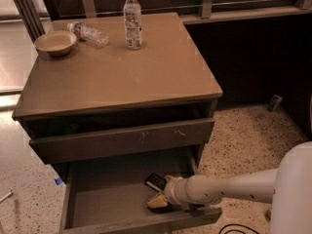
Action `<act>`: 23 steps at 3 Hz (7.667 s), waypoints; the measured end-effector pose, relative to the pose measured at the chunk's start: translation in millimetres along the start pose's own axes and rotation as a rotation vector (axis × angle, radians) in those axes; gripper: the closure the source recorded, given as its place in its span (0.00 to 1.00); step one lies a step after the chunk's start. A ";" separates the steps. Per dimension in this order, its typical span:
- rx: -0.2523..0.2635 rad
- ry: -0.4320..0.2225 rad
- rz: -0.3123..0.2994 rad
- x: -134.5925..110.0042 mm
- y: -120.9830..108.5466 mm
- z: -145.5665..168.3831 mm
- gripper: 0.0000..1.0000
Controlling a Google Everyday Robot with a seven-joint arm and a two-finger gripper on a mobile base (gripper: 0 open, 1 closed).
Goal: Pick rxbar chocolate from middle drawer and place on counter
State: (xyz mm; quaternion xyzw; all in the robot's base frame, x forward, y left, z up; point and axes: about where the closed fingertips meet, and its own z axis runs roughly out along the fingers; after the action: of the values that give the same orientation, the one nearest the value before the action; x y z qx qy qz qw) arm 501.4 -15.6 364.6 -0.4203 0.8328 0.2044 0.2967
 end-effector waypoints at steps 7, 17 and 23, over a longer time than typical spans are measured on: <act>0.027 0.051 -0.019 -5.9 -31.2 23.1 1.00; -0.243 0.222 -0.482 -130.5 64.4 -145.2 1.00; -0.149 0.029 -0.651 -342.5 94.2 -301.3 1.00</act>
Offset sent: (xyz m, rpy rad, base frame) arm 0.0435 0.0051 -0.0075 -0.0356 -0.0411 0.0113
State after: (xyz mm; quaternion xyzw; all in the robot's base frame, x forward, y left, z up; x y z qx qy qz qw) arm 488.1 58.0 824.4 -0.6879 0.6417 0.1533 0.3027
